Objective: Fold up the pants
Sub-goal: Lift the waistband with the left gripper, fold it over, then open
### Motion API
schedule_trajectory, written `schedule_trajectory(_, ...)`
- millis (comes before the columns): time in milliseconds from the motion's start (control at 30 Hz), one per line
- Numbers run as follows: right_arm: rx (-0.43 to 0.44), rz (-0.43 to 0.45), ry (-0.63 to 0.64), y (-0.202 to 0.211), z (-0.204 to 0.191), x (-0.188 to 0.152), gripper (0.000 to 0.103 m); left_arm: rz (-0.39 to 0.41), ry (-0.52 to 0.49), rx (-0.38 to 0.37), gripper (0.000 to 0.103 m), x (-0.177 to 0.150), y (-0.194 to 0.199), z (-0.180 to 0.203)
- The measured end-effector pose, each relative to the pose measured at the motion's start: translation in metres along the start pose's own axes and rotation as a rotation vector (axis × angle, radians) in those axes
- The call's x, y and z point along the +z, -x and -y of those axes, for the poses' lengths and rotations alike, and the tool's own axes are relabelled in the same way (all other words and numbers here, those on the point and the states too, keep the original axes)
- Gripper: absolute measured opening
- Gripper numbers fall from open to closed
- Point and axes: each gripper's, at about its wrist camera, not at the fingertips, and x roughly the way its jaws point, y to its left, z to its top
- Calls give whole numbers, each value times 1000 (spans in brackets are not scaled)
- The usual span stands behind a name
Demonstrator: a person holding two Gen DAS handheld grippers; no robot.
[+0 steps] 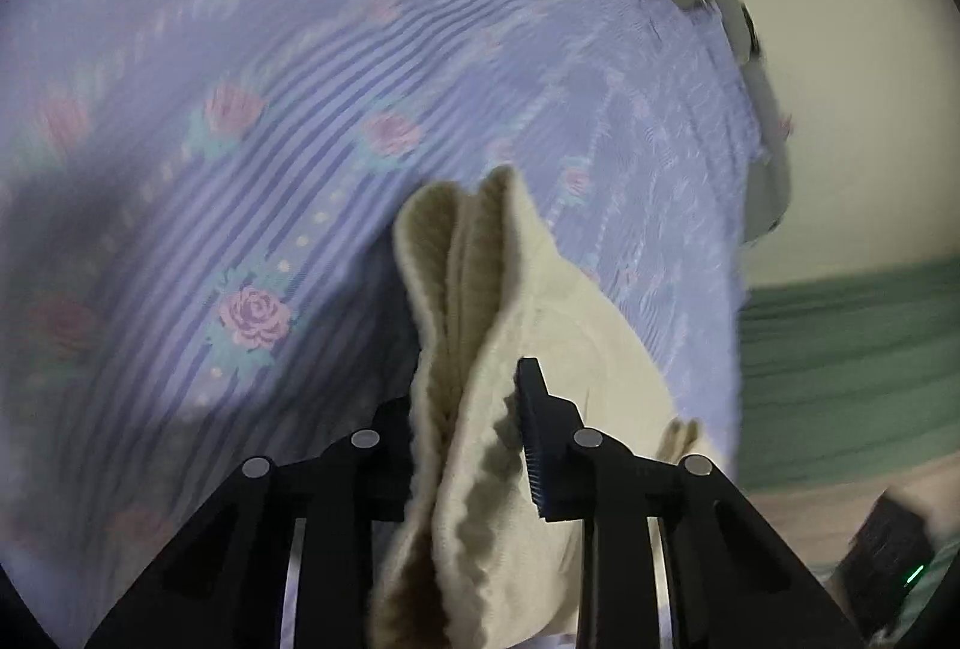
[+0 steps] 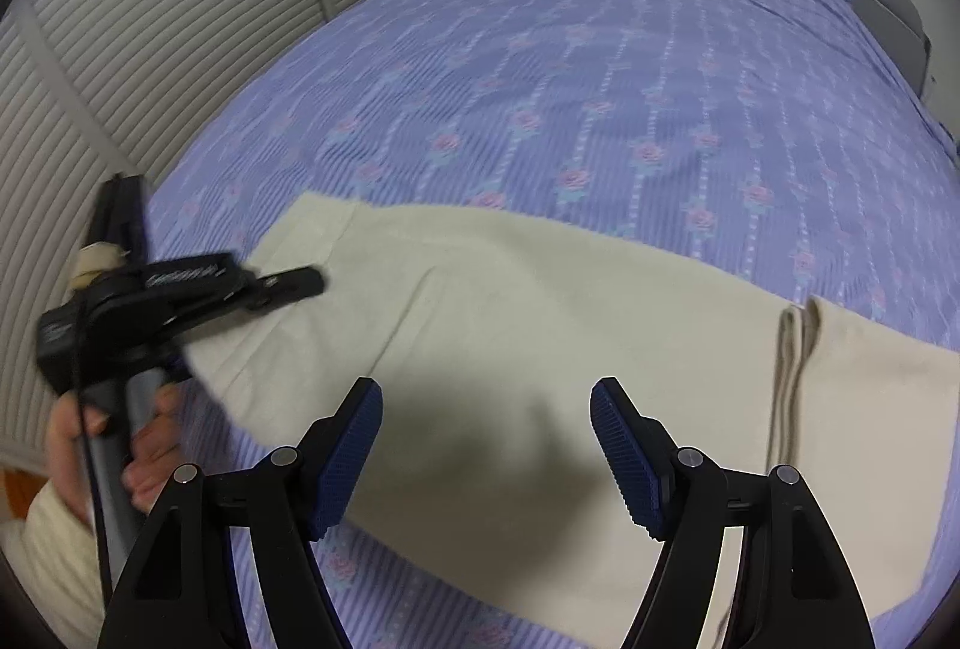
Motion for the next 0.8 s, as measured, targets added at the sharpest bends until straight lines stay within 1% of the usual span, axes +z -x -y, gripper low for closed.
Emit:
schedule_trajectory(100, -3, 34, -37, 19, 20, 2, 73, 55, -103, 84, 26, -14, 26, 43)
schedule_trajectory(233, -25, 94, -78, 63, 60, -5, 73, 132, -207, 168, 25, -29, 55, 103)
schedule_trajectory(267, -32, 106, -83, 72, 68, -8, 73, 150, -246, 203, 25, -35, 62, 123)
schedule_trajectory(333, -56, 130, -101, 94, 92, -14, 73, 178, -305, 243, 25, -47, 70, 151)
schedule_trajectory(367, -64, 140, -113, 104, 103, -16, 73, 192, -348, 272, 25, -55, 71, 172)
schedule_trajectory(400, -68, 150, -127, 114, 115, -20, 73, 206, -374, 284, 25, -58, 68, 193)
schedule_trajectory(433, -76, 161, -148, 127, 132, -25, 73, 217, -390, 276, 25, -66, 70, 208)
schedule_trajectory(533, -85, 190, -193, 153, 169, -35, 73, 219, -431, 255, 24, -89, 69, 259)
schedule_trajectory(567, -92, 199, -201, 159, 178, -39, 73, 222, -452, 259, 24, -97, 66, 278)
schedule_trajectory(633, -113, 220, -215, 174, 202, -45, 73, 226, -498, 279, 24, -110, 59, 302)
schedule_trajectory(667, -120, 229, -220, 180, 211, -48, 73, 221, -523, 291, 24, -120, 51, 322)
schedule_trajectory(733, -122, 242, -231, 193, 236, -60, 73, 204, -540, 325, 24, -132, 36, 347)
schedule_trajectory(767, -121, 245, -234, 197, 245, -63, 73, 191, -556, 351, 24, -142, 23, 365)
schedule_trajectory(800, -123, 249, -240, 202, 258, -68, 73, 182, -567, 361, 24, -150, 14, 376)
